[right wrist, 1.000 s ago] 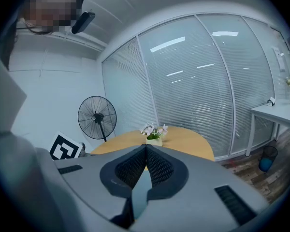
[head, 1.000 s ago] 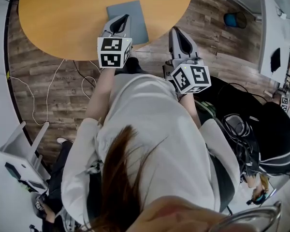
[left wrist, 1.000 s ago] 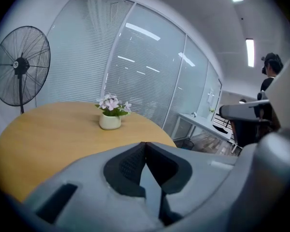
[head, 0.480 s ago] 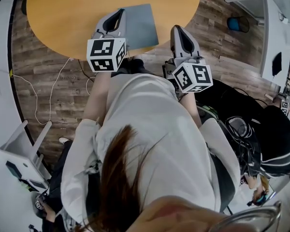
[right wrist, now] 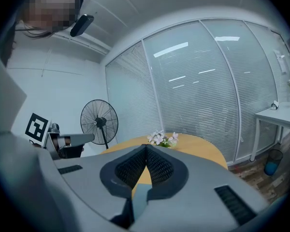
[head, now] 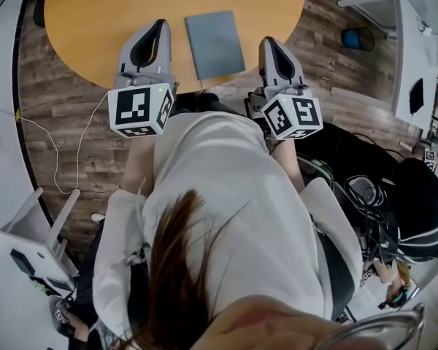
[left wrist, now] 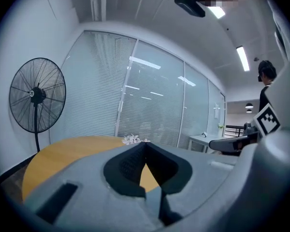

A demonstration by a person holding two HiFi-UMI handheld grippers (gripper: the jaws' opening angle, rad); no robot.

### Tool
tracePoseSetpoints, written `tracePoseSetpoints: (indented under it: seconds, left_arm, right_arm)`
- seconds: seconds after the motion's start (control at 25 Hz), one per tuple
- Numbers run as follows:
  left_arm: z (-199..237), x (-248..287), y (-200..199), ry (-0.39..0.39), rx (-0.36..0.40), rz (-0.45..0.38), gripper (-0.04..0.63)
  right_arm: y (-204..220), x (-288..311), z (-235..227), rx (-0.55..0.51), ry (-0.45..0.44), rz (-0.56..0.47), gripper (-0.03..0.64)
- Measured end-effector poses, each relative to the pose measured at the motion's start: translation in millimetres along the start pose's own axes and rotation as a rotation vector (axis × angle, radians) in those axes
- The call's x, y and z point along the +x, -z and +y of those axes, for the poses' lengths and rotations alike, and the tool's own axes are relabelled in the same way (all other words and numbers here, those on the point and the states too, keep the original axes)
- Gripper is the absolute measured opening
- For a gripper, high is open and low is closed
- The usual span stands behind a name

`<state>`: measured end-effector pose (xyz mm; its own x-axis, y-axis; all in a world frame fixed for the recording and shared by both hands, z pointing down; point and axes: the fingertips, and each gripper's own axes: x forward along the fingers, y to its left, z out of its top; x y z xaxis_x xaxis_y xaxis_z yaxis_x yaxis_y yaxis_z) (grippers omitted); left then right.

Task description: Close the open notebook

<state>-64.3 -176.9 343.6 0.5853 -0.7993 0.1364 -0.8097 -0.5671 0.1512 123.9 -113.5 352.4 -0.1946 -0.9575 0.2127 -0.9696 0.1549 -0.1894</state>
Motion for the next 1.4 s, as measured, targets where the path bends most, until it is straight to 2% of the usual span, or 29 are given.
tracePoseSetpoints:
  seconds: [0.32,0.68,1.0,1.4]
  left_arm:
    - [22.8,-34.4,-17.3,-0.071,-0.018,-0.061,0.017]
    - [41.4,-54.5,-27.8,-0.118,-0.021,-0.084,0.017]
    - [41.9,-56.9,-29.4,-0.123,0.010,-0.086,0.017]
    - [36.9,-62.2,-36.1,-0.126,-0.003,-0.092,0.017]
  right_arm:
    - [-30.9,-0.3,11.4,-0.014,-0.013,-0.051,0.002]
    - [-55.3,-5.3,20.9,-0.077,-0.023,-0.091,0.002]
    - [-57.3,-15.7,4.7,-0.075,0.019,-0.110,0.002]
    - [-63.4,-17.5,4.1,-0.083,0.022,-0.114,0.002]
